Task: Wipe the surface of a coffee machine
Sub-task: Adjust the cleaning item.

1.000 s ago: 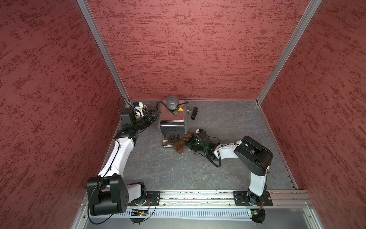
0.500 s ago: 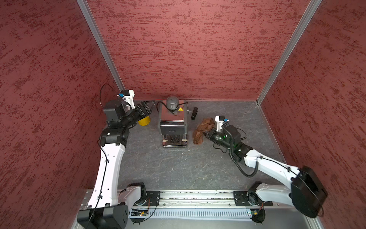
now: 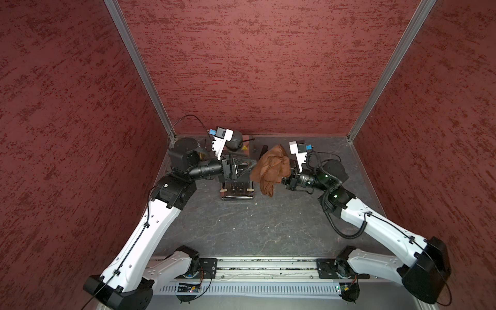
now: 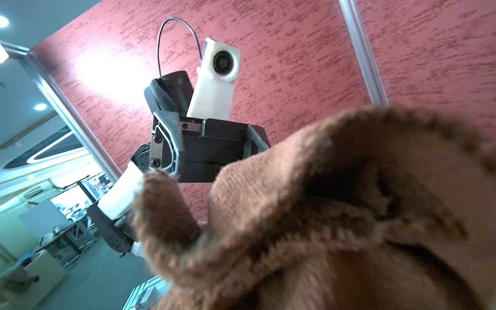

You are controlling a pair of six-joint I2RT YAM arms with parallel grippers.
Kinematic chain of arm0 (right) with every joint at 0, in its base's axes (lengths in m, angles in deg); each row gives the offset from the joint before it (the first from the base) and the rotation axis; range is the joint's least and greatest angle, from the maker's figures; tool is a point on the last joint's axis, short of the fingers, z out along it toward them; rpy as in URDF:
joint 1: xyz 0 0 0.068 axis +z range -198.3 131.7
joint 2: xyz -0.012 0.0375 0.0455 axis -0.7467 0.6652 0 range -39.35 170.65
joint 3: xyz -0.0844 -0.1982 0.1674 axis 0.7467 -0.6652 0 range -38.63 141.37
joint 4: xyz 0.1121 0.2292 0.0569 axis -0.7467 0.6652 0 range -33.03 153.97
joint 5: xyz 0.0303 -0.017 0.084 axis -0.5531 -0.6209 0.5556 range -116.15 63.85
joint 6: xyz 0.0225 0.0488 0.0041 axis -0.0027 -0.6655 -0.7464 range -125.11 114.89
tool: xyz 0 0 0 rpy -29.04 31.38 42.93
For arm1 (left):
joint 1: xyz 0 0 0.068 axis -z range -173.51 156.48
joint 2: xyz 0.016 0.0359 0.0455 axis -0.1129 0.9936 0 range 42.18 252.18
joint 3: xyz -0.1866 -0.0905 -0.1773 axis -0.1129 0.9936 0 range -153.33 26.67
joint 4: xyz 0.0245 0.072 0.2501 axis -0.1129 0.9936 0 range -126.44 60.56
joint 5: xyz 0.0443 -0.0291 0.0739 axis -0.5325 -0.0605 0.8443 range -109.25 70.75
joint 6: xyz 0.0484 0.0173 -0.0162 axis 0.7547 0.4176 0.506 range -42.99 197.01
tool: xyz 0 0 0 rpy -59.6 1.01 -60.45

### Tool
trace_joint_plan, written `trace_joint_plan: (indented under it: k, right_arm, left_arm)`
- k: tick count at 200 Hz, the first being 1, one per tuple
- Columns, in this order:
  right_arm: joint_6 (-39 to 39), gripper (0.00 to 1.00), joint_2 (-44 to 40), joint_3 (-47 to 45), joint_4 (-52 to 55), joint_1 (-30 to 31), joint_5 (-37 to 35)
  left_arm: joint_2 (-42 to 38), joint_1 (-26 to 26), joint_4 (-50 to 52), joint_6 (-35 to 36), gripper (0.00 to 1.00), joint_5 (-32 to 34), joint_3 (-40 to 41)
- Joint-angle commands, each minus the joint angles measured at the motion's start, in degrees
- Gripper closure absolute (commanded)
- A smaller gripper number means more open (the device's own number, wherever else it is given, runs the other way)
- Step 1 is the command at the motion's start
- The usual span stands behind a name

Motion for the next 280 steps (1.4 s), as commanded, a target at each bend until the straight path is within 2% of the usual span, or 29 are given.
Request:
trace_joint_plan:
  k: [1, 34, 79, 108, 128, 149, 175, 198, 210, 225, 239, 250, 259, 280]
  right_arm:
    - [-4.41, 0.97, 0.33, -0.33, -12.35, -0.25, 7.11]
    - [-9.72, 0.94, 1.69, -0.61, -18.07, -0.25, 7.95]
    - [-8.57, 0.94, 1.2, -0.43, -14.85, -0.21, 4.27]
    - [-8.07, 0.94, 1.38, 0.13, -12.64, -0.25, 3.1]
    - [-8.14, 0.94, 1.12, 0.2, -11.9, -0.17, 2.18]
    - [-8.3, 0.94, 1.03, 0.5, -10.92, -0.17, 1.42]
    - [-8.27, 0.94, 0.91, 0.46, -9.97, -0.21, 0.54]
    - [-8.75, 0.94, 1.01, 0.48, -9.94, -0.19, -0.03]
    - [-8.76, 0.88, 0.81, 0.35, -9.71, -0.23, -0.44]
    - [-7.87, 0.71, -0.05, 0.05, -8.33, -0.25, -2.03]
    - [-5.8, 0.55, -1.48, -0.26, -4.97, -0.25, -5.06]
    - [-3.48, 0.46, -2.87, -0.19, -0.17, -0.25, -8.0]
    - [-1.52, 0.42, -4.04, -0.34, 2.68, -0.25, -10.06]
    - [2.15, 0.4, -6.02, -0.14, 8.31, -0.43, -13.77]
  left_arm:
    - [-0.58, 0.78, -4.13, -0.78, 0.26, -4.34, 1.57]
    - [-0.22, 2.16, -7.55, -2.15, 0.32, -8.14, 3.96]
    - [0.55, 4.18, -9.91, -2.41, 0.36, -12.52, 4.44]
    - [1.99, 6.26, -8.3, -0.76, 0.45, -12.47, 3.73]
    - [3.05, 7.37, -5.86, 1.23, 0.46, -10.72, 3.06]
    - [3.7, 7.67, -5.32, 1.87, 0.56, -9.66, 3.04]
    - [4.0, 7.84, -6.04, 1.78, 0.78, -8.81, 3.23]
    - [3.83, 7.8, -6.66, 1.52, 0.88, -8.36, 3.07]
    - [3.41, 7.75, -6.77, 1.52, 0.93, -7.41, 3.04]
    - [2.58, 7.29, -6.77, 1.61, 1.0, -5.16, 3.17]
    - [1.48, 6.28, -6.85, 1.22, 1.0, -2.57, 3.73]
    - [0.23, 4.78, -7.75, -0.03, 1.0, -0.78, 4.74]
    - [-0.95, 2.85, -9.55, -1.94, 1.0, -0.39, 5.95]
    - [-4.02, -3.42, -12.82, -6.71, 1.0, 0.21, 8.64]
